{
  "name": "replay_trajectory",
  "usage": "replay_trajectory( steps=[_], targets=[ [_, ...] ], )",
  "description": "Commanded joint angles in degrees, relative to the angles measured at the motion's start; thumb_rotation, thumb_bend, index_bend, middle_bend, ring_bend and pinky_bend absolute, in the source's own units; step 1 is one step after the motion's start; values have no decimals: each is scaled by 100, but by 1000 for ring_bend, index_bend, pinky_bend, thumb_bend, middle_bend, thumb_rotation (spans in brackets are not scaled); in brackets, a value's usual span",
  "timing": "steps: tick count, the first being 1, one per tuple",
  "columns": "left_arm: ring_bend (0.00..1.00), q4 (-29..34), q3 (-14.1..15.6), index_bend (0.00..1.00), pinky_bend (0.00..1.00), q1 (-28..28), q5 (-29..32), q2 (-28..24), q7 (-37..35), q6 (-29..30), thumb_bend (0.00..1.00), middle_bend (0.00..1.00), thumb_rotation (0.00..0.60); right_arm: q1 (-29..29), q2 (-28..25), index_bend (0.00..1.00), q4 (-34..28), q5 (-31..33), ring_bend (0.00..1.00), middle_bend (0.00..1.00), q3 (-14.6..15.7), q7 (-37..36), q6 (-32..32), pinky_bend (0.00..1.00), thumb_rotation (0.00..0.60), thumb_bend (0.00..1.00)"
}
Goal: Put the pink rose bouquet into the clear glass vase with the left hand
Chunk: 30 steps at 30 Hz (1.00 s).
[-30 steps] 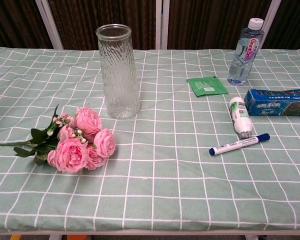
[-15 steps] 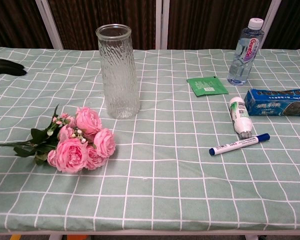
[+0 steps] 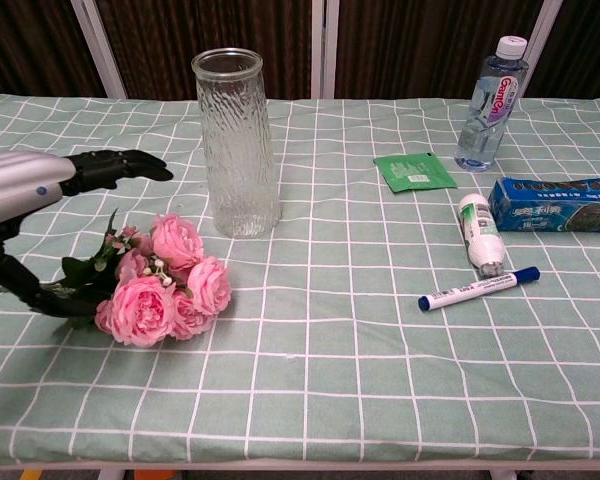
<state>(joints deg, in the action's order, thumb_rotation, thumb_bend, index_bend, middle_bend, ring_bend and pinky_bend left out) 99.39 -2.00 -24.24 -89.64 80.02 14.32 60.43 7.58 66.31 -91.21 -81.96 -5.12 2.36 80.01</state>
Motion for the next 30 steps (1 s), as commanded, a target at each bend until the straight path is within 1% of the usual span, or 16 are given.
replay_trajectory(
  steps=[1,8,14,17,21,25,30],
  targets=[
    [0,40,-66,80,145,-152,178,105,126,-176,46,0,600,12,-19,0,35,40,0,0,-10,-27,-44,0,600,136],
    [0,7,-118,80,138,-455,410,259,288,-507,46,0,600,61,-13,0,89,71,0,0,-13,-98,-146,0,600,136],
    [0,-210,-141,79,138,-697,750,416,356,-859,46,0,600,18,-31,0,80,30,0,0,2,-118,-52,0,600,136],
    [0,-298,-175,80,138,-739,906,481,304,-870,46,0,600,-16,-48,0,90,43,0,0,3,-152,-8,0,600,137],
    [0,-298,-142,80,139,-699,1000,494,224,-753,46,0,600,-37,-49,0,130,78,0,0,7,-210,-13,0,600,137],
    [0,-129,-74,80,138,-638,1172,412,96,-722,45,0,600,-21,-27,0,171,91,0,0,15,-231,-68,0,600,137],
    [0,418,-101,79,135,-630,1693,150,-322,-926,44,0,600,11,7,0,167,65,0,0,9,-217,-86,0,600,139]
  ],
)
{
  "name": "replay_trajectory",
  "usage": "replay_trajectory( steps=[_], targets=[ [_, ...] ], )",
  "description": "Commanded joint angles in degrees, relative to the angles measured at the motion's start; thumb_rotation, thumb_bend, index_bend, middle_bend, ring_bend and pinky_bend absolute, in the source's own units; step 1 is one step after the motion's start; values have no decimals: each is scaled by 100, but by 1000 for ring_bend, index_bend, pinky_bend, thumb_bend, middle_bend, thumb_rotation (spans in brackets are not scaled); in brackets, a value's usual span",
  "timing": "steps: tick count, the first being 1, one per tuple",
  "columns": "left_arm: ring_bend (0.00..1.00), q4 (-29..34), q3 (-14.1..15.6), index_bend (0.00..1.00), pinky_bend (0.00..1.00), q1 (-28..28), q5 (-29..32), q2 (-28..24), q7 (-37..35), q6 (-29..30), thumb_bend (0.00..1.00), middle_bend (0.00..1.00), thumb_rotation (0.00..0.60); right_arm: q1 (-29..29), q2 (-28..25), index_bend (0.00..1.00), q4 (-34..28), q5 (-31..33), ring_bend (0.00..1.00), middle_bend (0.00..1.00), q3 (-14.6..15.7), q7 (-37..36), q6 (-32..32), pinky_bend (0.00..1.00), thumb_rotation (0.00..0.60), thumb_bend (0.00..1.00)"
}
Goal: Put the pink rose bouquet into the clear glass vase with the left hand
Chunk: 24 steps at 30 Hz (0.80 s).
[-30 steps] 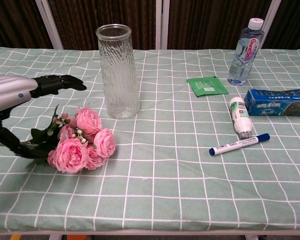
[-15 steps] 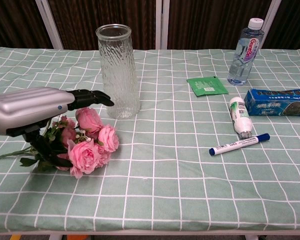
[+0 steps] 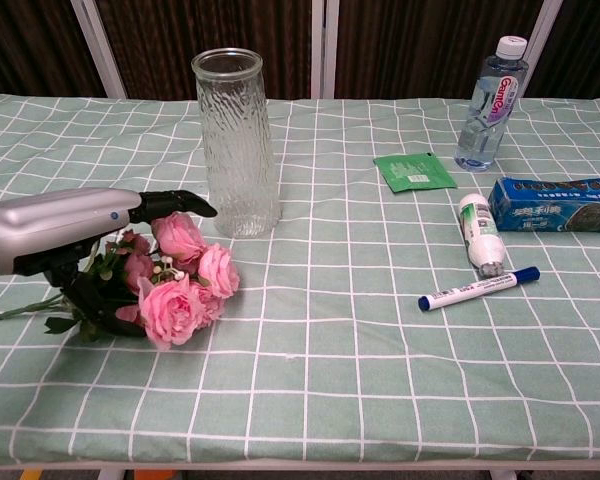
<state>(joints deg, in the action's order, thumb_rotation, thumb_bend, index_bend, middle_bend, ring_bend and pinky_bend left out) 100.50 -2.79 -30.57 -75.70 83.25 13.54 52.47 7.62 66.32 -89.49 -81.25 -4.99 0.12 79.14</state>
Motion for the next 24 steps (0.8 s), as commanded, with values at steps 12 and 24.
replay_trajectory(
  steps=[12,24],
  targets=[
    [0,127,-202,77,123,-233,1049,84,-84,-143,42,0,600,14,13,0,-14,36,0,0,-4,52,-28,0,600,147],
    [14,71,-169,80,181,-517,1511,164,108,-341,45,58,600,8,24,0,33,64,0,0,9,-7,-64,0,600,150]
  ],
)
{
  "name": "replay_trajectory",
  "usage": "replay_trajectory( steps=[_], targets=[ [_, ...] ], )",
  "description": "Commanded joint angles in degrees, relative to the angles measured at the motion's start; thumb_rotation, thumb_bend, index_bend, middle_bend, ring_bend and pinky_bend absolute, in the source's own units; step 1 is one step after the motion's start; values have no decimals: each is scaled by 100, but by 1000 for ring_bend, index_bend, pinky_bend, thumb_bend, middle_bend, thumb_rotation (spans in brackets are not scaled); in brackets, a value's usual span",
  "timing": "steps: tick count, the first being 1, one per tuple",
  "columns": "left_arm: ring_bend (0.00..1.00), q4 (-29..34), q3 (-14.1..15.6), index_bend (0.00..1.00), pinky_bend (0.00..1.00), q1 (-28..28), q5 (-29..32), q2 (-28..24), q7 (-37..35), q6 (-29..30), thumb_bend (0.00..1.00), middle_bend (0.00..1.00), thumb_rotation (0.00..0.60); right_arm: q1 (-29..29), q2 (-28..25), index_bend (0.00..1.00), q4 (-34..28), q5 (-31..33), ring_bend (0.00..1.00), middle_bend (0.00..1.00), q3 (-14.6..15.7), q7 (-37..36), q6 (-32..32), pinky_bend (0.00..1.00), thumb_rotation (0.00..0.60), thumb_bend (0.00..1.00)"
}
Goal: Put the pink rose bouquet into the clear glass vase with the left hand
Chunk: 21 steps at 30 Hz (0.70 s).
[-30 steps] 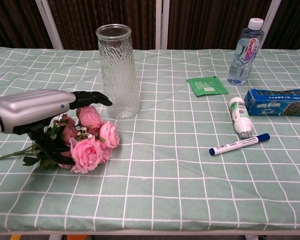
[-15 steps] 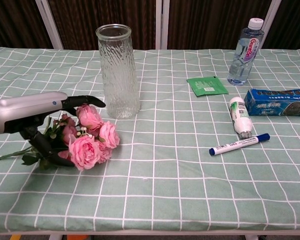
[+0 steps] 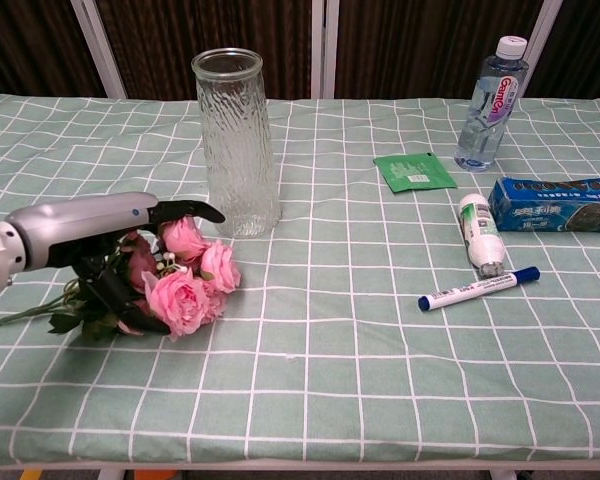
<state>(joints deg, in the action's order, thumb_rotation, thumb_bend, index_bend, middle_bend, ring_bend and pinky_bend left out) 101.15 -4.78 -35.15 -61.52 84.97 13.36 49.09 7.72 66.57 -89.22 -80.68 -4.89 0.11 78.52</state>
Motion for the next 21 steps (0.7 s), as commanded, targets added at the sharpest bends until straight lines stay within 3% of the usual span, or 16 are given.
replay_trajectory(
  steps=[1,6,10,17,21],
  targets=[
    [40,12,41,90,213,-76,136,-8,183,12,48,89,600,-4,-2,0,11,15,0,0,-1,-10,-7,0,600,150],
    [213,3,151,246,407,-151,383,53,528,108,64,231,600,-5,-20,0,3,56,0,0,2,-23,-48,0,600,150],
    [276,3,177,280,450,-193,455,70,605,156,80,280,600,-18,-41,0,-34,46,0,0,7,-26,-30,0,600,151],
    [420,84,265,478,570,-28,79,113,727,722,107,421,600,-44,-75,0,-21,114,0,0,23,-72,-78,0,600,151],
    [452,163,316,497,599,10,56,13,769,788,132,453,600,-50,-97,0,-47,137,0,0,22,-73,-93,0,600,151]
  ],
)
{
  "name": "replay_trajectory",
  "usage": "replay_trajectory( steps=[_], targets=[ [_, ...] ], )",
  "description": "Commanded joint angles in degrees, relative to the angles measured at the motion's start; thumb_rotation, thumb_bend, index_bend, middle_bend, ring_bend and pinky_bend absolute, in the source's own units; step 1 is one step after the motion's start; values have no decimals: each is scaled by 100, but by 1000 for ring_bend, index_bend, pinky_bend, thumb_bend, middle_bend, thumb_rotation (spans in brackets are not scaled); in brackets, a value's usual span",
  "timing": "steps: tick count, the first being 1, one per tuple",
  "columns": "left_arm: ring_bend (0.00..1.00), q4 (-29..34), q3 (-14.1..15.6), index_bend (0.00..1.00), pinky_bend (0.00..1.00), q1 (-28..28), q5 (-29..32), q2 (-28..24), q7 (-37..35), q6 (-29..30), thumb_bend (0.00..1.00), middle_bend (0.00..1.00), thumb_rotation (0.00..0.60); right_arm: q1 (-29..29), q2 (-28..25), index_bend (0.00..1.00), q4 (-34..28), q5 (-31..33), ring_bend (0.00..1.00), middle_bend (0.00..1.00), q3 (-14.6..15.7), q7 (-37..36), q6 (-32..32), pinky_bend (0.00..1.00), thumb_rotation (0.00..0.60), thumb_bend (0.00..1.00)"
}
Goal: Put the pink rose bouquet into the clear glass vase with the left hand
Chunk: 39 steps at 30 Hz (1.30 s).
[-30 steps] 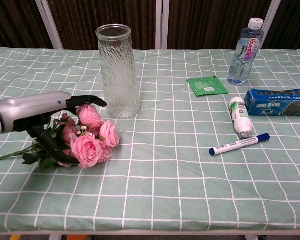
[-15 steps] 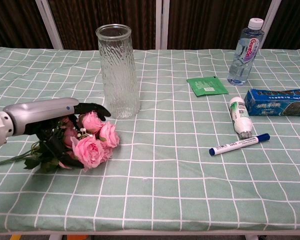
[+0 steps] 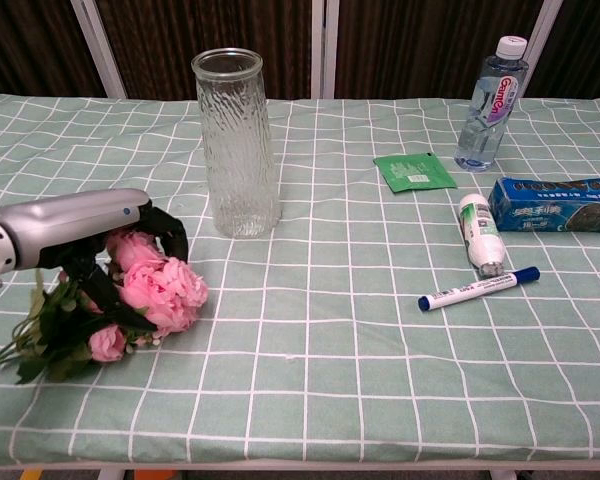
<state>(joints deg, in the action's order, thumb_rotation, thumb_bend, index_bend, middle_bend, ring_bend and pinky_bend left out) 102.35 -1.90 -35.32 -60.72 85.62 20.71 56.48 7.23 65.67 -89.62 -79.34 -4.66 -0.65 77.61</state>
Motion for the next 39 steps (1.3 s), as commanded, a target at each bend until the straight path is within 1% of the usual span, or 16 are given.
replay_trajectory(
  steps=[1,10,15,19,22,26,31,35,39],
  targets=[
    [454,60,38,499,600,39,-44,-73,46,81,136,455,600,-3,-15,0,-17,4,0,0,-1,8,-1,0,600,151],
    [475,241,74,517,621,207,-303,-307,-50,378,156,478,600,-29,-102,0,-141,21,0,0,-22,57,49,0,600,152],
    [493,418,48,525,635,346,-493,-607,-163,632,160,494,600,-33,-147,0,-222,27,0,0,-39,92,73,0,600,153],
    [499,580,-39,534,640,535,-682,-914,-351,1001,163,500,600,-35,-165,0,-277,-3,0,0,-45,108,106,0,600,153],
    [499,671,-250,533,640,679,-761,-1195,-590,1348,165,500,600,-40,-143,0,-278,-79,0,0,-28,110,151,0,600,154],
    [499,734,-613,534,640,858,-788,-1608,-939,1796,169,500,600,-69,-54,0,-201,-166,0,0,38,93,185,0,600,154],
    [500,676,-945,534,640,1022,-742,-1963,-992,2234,170,500,600,-127,38,0,-67,-149,0,0,82,0,200,0,600,153],
    [499,561,-1238,521,639,1068,-795,-2066,-1322,2458,171,500,600,-157,84,0,13,-142,0,0,93,-42,218,0,600,154],
    [499,396,-1609,522,638,1016,-984,-1947,-1650,2796,171,500,600,-163,124,0,37,-149,0,0,99,-40,217,0,600,154]
  ],
)
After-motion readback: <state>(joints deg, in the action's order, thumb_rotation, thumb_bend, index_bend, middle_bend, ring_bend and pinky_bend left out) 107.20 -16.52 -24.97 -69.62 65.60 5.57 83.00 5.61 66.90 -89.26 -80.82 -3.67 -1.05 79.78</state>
